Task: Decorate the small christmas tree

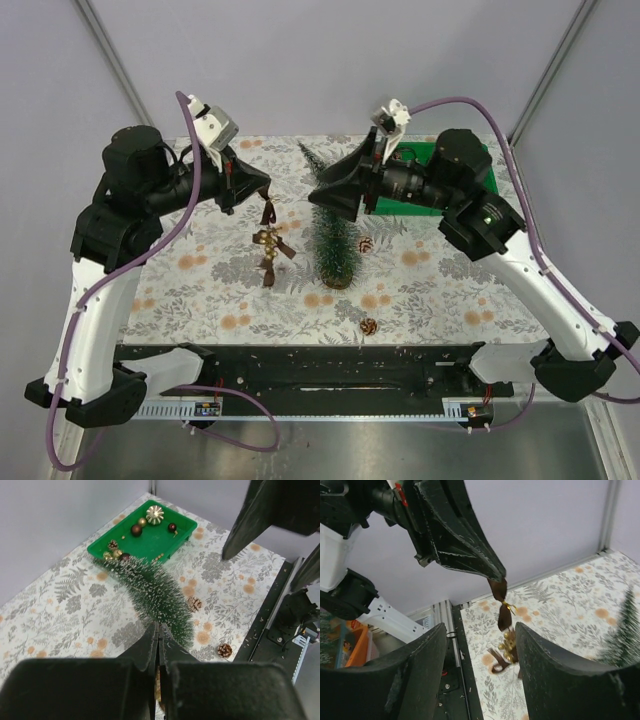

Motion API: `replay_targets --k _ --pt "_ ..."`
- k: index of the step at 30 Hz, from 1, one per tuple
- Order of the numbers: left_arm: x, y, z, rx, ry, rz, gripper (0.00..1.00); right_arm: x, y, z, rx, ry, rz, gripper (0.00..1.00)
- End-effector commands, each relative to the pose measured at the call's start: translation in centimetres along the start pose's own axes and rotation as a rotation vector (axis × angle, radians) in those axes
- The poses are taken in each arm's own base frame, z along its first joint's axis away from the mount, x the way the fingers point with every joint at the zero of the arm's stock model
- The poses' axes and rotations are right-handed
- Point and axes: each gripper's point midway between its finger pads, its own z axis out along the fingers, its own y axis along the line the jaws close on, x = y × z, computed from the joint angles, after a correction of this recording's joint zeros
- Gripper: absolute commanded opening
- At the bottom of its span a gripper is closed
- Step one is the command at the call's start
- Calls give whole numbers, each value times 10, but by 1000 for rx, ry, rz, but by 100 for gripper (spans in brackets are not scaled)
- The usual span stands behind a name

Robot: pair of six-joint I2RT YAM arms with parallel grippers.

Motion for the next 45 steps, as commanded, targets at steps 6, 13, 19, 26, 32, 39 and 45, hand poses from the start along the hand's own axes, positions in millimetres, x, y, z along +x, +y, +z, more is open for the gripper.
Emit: replay_targets --k 6,13,19,26,32,39,45 --pt "-45 -36 -21 112 -122 77 1 16 23 51 -94 67 -77 64" --pt "-48 -44 -21 143 -138 58 0 24 31 75 -110 66 -103 61" --pt "-49 -50 -21 169 -144 35 0 30 33 90 -70 64 -132 55" --pt "-49 -55 -25 182 -150 39 0 26 29 85 -5 26 -160 44" --pt "-50 -58 -26 189 -156 3 22 14 27 70 41 -23 -167 18" --pt "-38 -43 -25 102 -140 -11 68 5 22 41 124 -47 -196 11" --pt "-9 -46 -30 99 -87 -17 86 -3 21 23 162 -61 -211 11"
